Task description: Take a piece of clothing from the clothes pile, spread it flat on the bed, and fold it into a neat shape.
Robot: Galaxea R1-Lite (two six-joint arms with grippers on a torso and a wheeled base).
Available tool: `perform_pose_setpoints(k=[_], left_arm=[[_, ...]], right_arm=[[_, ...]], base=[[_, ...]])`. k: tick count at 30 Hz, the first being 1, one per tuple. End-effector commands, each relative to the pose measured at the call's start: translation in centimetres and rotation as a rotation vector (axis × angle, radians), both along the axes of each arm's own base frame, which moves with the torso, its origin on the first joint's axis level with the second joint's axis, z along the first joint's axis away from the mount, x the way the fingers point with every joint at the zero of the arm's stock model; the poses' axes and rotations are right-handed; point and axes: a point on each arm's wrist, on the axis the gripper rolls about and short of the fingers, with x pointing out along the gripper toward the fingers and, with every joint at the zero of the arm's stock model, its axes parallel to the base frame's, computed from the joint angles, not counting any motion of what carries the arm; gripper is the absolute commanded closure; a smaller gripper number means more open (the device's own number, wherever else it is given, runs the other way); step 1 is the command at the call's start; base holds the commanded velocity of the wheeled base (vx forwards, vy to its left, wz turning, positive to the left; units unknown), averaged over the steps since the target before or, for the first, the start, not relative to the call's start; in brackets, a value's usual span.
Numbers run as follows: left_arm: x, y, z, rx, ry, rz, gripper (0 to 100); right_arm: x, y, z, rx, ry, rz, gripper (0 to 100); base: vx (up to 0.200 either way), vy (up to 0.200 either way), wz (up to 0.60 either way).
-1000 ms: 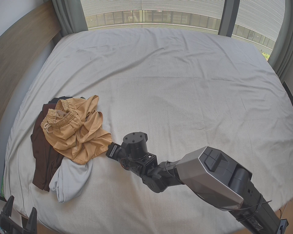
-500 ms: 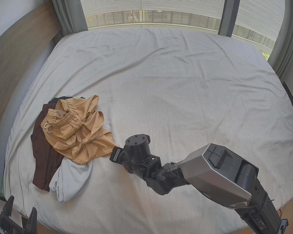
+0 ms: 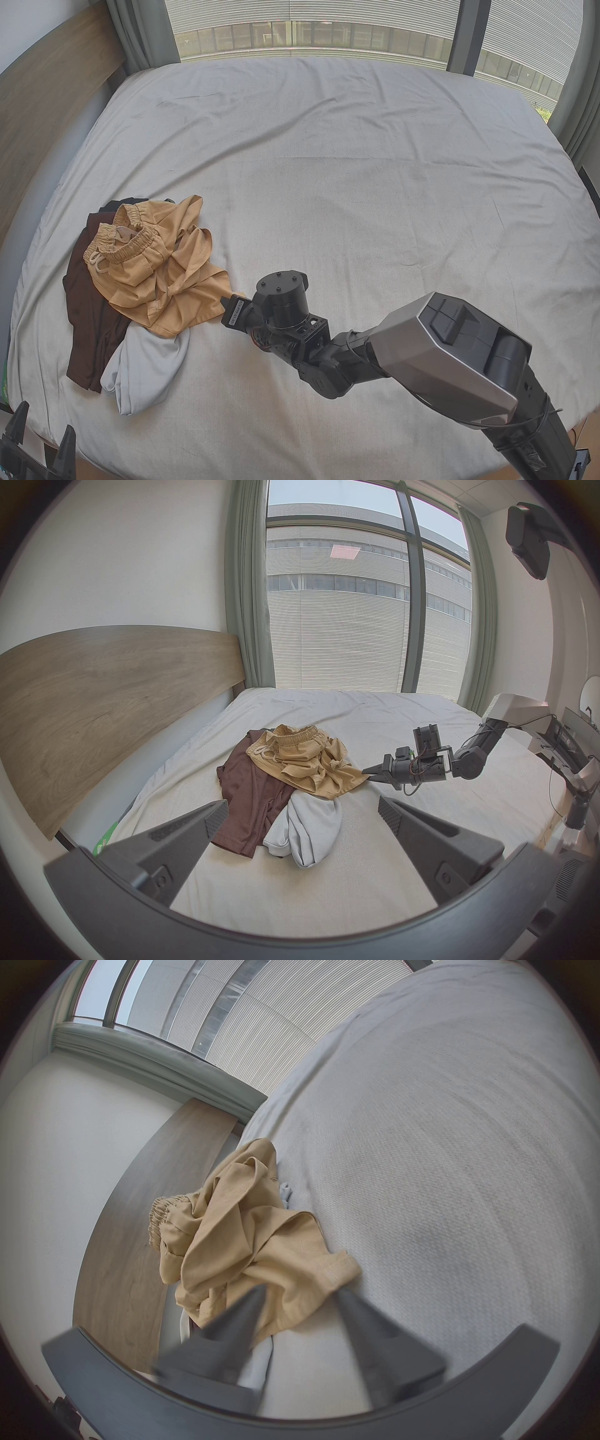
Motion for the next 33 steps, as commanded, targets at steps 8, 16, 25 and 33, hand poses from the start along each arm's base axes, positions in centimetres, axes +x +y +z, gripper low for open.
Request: perform_pose_setpoints(k=[8,16,25,33], left_arm=[[0.0,0.0,-0.5,-0.002,0.001,0.000,0],[0.0,0.0,-0.5,-0.001,0.001,0.000,0],[0.0,0.0,-0.5,-0.001,0.001,0.000,0],[0.0,0.0,-0.5,-0.002,0.001,0.000,0]], right_arm=[[0.8,1.8,-0.9,0.038,-0.032,0.011,0],[1.1,2.1,-1.1,0.051,-0.045,0.007,0],[1.4,2.1,-1.2,0.055,-0.051,0.000,100],[1.6,1.8,-1.2,0.034,-0.066,-0.016,100]], base=[[0.000,0.000,0.00],[0.000,0.000,0.00],[0.000,0.000,0.00],[0.000,0.000,0.00]])
